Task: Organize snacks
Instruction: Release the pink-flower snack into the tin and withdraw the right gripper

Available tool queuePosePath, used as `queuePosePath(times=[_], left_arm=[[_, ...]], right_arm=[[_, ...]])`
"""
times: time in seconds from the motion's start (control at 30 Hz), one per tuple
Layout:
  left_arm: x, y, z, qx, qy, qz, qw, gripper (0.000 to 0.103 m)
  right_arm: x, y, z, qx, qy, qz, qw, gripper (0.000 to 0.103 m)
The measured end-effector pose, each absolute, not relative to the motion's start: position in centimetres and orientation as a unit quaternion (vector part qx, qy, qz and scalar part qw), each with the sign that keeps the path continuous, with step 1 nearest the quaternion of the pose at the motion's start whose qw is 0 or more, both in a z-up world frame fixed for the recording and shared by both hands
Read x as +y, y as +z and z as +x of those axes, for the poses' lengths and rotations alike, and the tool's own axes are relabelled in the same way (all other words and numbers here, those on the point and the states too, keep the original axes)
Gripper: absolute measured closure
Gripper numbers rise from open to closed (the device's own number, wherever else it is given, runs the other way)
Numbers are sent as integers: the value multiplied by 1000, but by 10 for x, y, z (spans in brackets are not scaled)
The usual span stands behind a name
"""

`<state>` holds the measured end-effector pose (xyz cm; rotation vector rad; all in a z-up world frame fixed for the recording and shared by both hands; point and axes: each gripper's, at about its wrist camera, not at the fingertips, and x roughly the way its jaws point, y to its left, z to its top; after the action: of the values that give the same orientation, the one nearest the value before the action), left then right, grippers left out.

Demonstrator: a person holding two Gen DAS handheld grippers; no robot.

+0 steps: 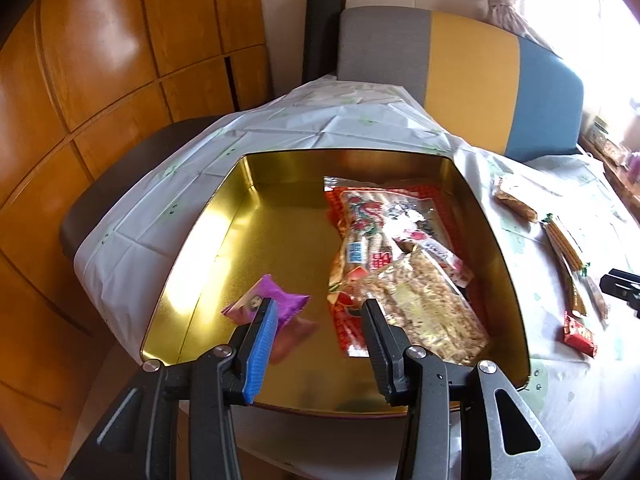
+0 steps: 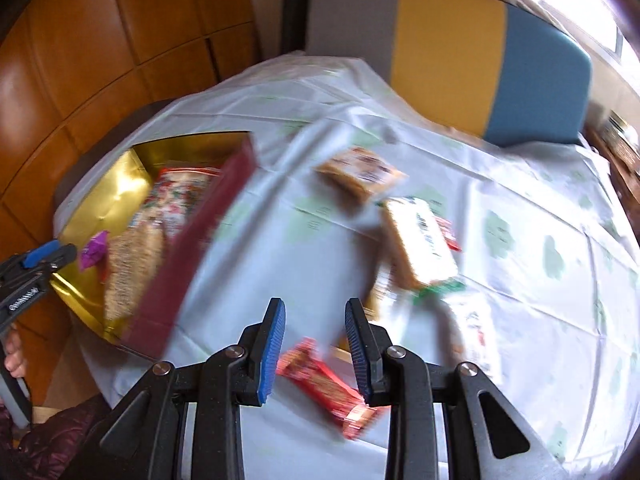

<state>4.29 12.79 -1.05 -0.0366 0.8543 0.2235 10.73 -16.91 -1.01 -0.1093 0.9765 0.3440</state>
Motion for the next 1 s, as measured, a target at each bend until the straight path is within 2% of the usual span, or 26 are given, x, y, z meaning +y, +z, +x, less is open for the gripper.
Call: queuePosePath(times=[0.3,0.53,0.63,0.93,1.0], left_arm=[[95,6,56,415,57,-13,908,59],[37,20,77,417,-19,15,909,59],[10,22,89,422,-47,20,905,53],[-41,19,143,465,-84,-2,881,52],[-50,15,163,479,-81,-12,874,49]], right_arm=[[-251,-25,120,487,85,-29,869,66],[-305,-42,135,519,1,72,851,66],[-312,-41,136,522,-13,88,849,66],[-301,-41,137,528,19,93,844,66],[-298,-39,136,524,25,89,847,66]])
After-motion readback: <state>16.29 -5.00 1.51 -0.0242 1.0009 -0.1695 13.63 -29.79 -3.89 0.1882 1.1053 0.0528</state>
